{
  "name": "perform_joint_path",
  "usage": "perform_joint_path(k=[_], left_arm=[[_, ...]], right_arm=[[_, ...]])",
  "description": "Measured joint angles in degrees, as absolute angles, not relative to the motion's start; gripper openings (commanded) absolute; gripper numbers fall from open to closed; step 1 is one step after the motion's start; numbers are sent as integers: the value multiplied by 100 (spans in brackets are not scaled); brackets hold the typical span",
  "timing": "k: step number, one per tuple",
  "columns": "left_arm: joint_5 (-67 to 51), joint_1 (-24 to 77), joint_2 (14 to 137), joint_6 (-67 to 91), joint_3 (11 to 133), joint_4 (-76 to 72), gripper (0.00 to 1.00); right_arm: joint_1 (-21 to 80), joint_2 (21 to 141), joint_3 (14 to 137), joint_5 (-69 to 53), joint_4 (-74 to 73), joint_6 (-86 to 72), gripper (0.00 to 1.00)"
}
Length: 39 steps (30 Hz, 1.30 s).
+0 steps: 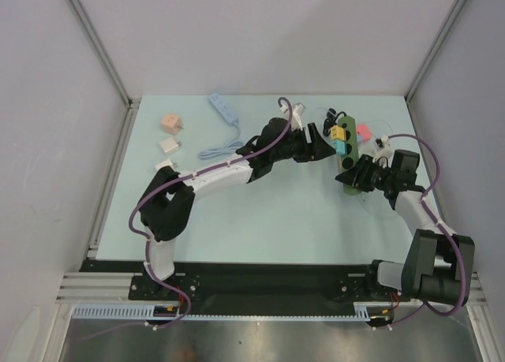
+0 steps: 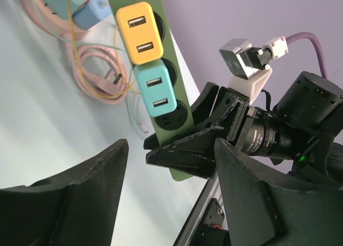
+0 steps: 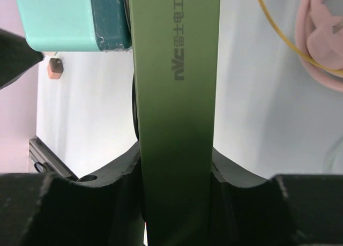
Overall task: Pull the plug off the socket
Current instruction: Remove the plug from the socket.
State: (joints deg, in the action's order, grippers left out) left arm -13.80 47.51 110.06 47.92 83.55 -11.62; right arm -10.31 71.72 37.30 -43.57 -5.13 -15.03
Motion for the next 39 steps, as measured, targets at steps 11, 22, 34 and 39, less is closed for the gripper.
perform_joint_path(k=[11,22,34,39], left_arm=[[-1568,4781,11856,4799,9181,-1035,80],[-1476,4823,12519,4792,10407,-521,62],[-1411,4858,12857,4751,10897,-54,43],[-1258,4890,12945,4753,11115,169,0]], right_arm=[[-1033,7172,3728,-4635,-401,-1627,0],[-1020,7172,3699,-4748,-346,-1684,0],[-950,7172,3697,-4652,-311,-1702,0],[-939,7172,3697,-4517,-261,-1673,0]])
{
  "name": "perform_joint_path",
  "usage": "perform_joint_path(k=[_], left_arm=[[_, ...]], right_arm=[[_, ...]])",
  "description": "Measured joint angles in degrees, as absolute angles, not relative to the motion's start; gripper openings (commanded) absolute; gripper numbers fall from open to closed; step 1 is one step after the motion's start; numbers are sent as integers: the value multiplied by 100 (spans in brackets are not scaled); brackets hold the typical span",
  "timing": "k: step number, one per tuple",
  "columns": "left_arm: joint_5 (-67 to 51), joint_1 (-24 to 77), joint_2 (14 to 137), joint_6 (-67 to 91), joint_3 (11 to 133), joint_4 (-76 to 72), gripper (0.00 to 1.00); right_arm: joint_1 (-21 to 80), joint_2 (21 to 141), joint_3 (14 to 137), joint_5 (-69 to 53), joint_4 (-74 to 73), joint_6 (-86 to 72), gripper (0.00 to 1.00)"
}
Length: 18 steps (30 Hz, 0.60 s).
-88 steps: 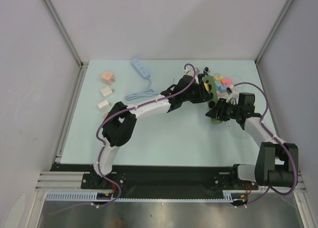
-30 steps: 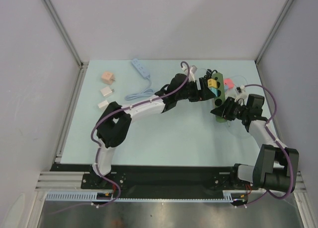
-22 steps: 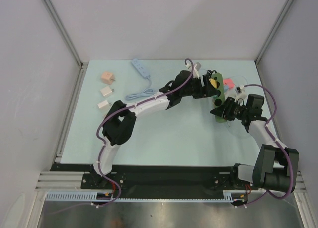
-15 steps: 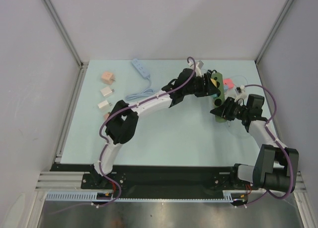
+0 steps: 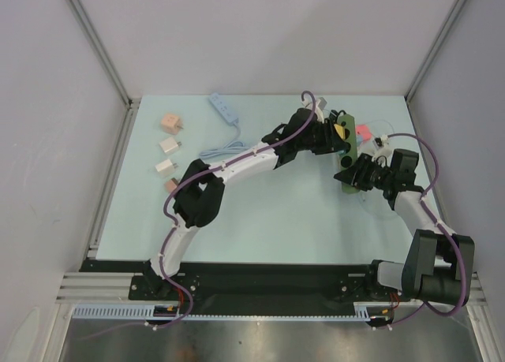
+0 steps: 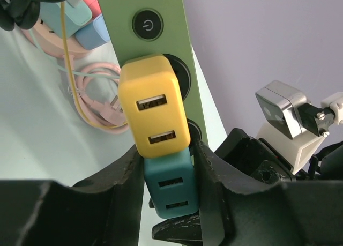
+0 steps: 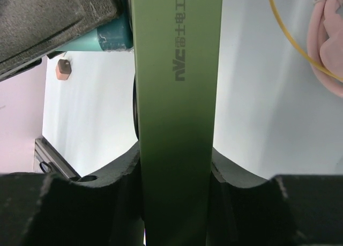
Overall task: Pull the plug off the socket
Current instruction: Remove the plug from the socket.
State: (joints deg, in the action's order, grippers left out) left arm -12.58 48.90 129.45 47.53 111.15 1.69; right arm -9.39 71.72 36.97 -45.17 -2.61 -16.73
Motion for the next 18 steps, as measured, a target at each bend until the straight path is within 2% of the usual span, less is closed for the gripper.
perform_joint_path(k=[7,11,15,18], left_arm=[[-720,4980,12934,4650,11124,410,0],[86,5162,12857,4447,11181,805,0],[346,5229,12766,4283,11203,1009,0],[263,5194,12510,4230,10737,705,0]], right_arm=[[-764,7161,3697,-3872,-325,-1566,0],[-541,7059,3699,-3363,-539,-1450,0],[-460,7013,3699,-3308,-567,-1411,0],[-421,7013,3704,-3420,-576,-1369,0]])
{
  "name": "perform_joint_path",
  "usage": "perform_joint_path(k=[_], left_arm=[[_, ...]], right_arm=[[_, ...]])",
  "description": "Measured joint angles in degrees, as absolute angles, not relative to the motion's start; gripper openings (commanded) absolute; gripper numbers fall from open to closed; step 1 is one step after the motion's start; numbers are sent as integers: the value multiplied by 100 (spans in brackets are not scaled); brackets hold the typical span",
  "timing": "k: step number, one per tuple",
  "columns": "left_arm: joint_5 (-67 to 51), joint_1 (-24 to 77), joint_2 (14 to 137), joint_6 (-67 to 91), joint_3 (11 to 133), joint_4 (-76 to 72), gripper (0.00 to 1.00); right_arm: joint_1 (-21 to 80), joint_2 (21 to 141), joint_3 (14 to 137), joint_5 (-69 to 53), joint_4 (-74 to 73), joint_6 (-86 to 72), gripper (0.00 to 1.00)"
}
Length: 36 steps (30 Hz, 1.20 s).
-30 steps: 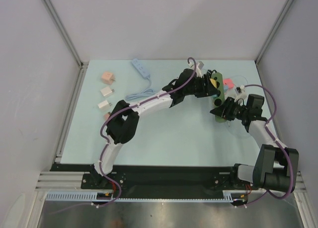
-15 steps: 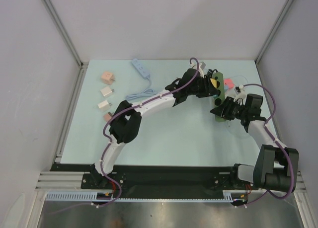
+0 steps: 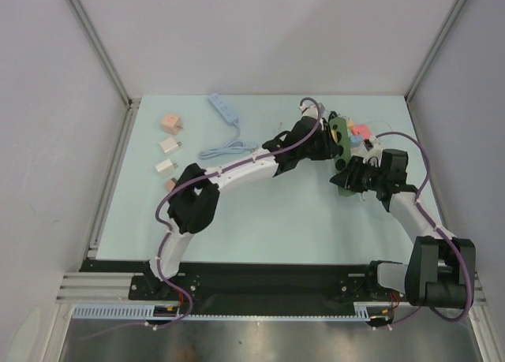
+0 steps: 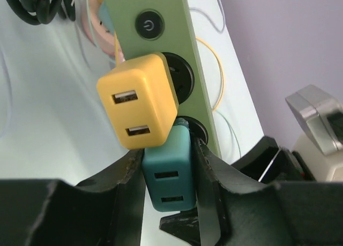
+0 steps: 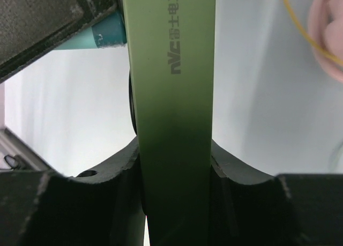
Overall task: Pull the plug off the socket
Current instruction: Remove the plug from the socket.
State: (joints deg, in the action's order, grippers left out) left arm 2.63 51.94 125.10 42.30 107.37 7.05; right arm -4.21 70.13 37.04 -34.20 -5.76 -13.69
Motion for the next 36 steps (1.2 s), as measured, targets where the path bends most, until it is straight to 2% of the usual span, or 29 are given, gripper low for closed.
perform_joint_path(k=[4,9,14,20,25,28,36], left_arm=[[-486,4934,12038,4434,9605,-283,0],[-1221,4694,11791,4654,8971,-882,0],[-1208,4700,11771,4696,9004,-775,0],[-292,5061,12121,4318,10385,799,0],[91,5188,12250,4073,10855,1264,0],[-10,5168,12210,4069,10667,1050,0],[-744,4895,11557,4499,9115,-191,0]], right_arm=[[-379,7013,3704,-3686,-687,-1273,0],[-311,7024,3704,-3844,-729,-1166,0],[-311,7024,3706,-3824,-718,-1085,0],[-311,6993,3798,-3507,-670,-1079,0],[-311,6936,3830,-3385,-644,-1074,0],[-311,6934,3830,-3365,-687,-1063,0],[-239,6936,3830,-3625,-991,-941,0]])
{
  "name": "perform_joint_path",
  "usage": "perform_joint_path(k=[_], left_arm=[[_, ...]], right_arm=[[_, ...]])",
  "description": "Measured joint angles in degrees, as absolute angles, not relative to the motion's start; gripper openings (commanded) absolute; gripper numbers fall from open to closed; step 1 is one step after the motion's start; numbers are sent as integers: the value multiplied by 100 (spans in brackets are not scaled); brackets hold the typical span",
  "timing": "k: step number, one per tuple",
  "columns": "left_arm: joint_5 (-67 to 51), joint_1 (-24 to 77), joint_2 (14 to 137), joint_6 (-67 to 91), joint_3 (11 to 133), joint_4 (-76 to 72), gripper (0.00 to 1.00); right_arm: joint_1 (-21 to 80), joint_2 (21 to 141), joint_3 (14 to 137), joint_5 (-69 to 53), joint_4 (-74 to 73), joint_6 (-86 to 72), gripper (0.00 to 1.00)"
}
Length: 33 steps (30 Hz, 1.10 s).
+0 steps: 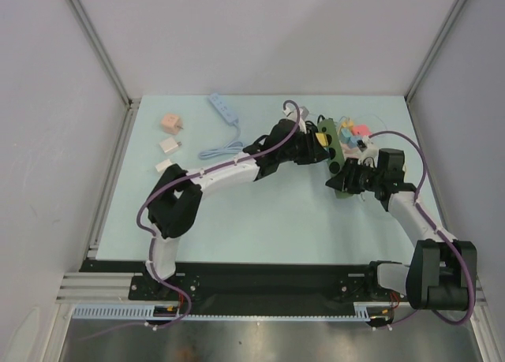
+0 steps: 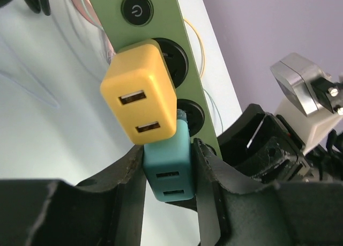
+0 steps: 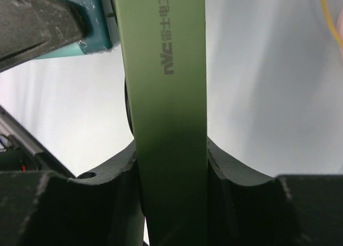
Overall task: Pull the plug off the socket
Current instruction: Remove the plug from the socket, then place the plug at the center of the board.
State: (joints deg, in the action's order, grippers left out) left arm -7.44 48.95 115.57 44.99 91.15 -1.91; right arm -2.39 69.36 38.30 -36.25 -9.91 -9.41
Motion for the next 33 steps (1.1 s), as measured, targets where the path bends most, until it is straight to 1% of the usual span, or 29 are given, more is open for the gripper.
perform_joint_path(k=[7,8,11,15,20,22,26,33], left_arm=[[-1286,4735,11159,4875,8311,-869,0],[-1387,4709,11157,4934,8263,-921,0],[-1715,4687,11026,4998,8167,-829,0],[-1717,4703,10698,4915,8167,-642,0],[-1671,4665,10182,4772,7887,-679,0],[-1673,4582,9911,4755,7463,-797,0],[-1612,4147,9367,4751,6267,-969,0],[-910,2534,8029,4687,4034,-851,0]], right_arm=[[-224,6923,3830,-3811,-947,-919,0],[-224,6923,3830,-3736,-937,-941,0],[-454,6965,3830,-2987,-880,-1081,0],[-703,6987,3830,-2314,-858,-1245,0],[-696,6987,3830,-2196,-827,-1304,0],[-738,6987,3830,-2314,-827,-1315,0],[-1017,7046,3830,-3155,-805,-1302,0],[-1288,7286,3833,-4633,-692,-1151,0]])
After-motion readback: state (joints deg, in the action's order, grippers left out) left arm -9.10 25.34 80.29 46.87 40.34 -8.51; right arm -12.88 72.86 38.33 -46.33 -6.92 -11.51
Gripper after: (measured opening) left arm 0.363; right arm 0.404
